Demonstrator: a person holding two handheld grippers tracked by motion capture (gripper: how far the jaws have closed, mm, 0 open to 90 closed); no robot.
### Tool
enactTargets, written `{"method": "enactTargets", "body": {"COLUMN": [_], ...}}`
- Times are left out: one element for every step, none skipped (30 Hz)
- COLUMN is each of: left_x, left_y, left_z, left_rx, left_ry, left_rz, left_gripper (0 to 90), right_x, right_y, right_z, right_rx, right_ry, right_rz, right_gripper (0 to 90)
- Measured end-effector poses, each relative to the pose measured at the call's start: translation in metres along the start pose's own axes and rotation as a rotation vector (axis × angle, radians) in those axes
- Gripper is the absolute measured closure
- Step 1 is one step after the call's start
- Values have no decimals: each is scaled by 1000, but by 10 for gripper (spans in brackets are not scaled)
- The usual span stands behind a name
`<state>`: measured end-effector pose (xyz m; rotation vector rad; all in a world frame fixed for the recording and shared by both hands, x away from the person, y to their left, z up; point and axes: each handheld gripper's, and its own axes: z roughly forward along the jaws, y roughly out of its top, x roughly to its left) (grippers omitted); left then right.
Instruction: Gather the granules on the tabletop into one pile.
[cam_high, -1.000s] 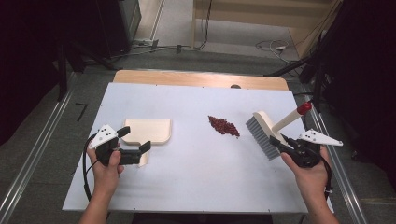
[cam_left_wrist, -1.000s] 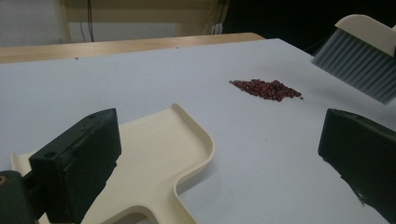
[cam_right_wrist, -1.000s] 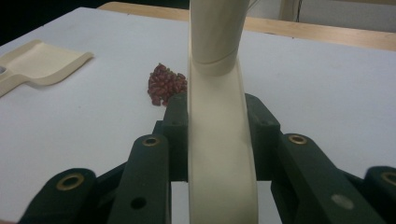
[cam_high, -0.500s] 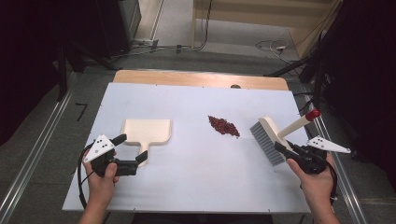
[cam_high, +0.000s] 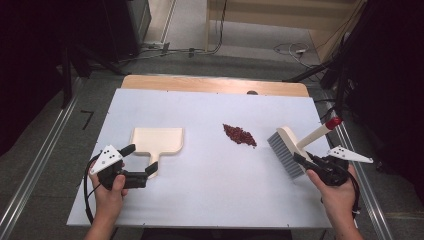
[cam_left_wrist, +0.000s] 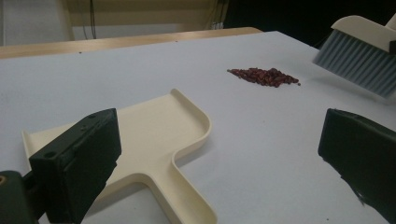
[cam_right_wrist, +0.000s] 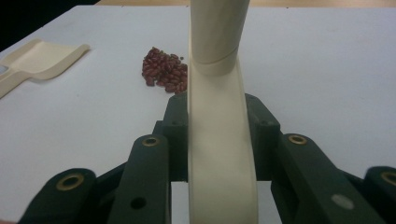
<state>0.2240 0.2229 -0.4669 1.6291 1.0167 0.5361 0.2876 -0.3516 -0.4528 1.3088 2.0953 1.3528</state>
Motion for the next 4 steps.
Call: {"method": "enactTargets", "body": {"left_x": [0, 0, 0, 0], "left_y": [0, 0, 0, 0], "left_z": [0, 1, 1, 1], "left_rx": [0, 0, 4, 6], "left_ry": [0, 0, 0, 1], "left_rz": [-3, -4, -3, -3], "left_gripper": [0, 0, 0, 0], "right_x": [0, -1, -1, -1], "right_y": [0, 0, 0, 0], "right_z": [0, 0, 0, 0], "right_rx": [-1, 0, 0, -2], "right_ry": [-2, -3, -4, -5], "right_rz": [1, 3, 3, 1], "right_gripper": [657, 657, 657, 657]}}
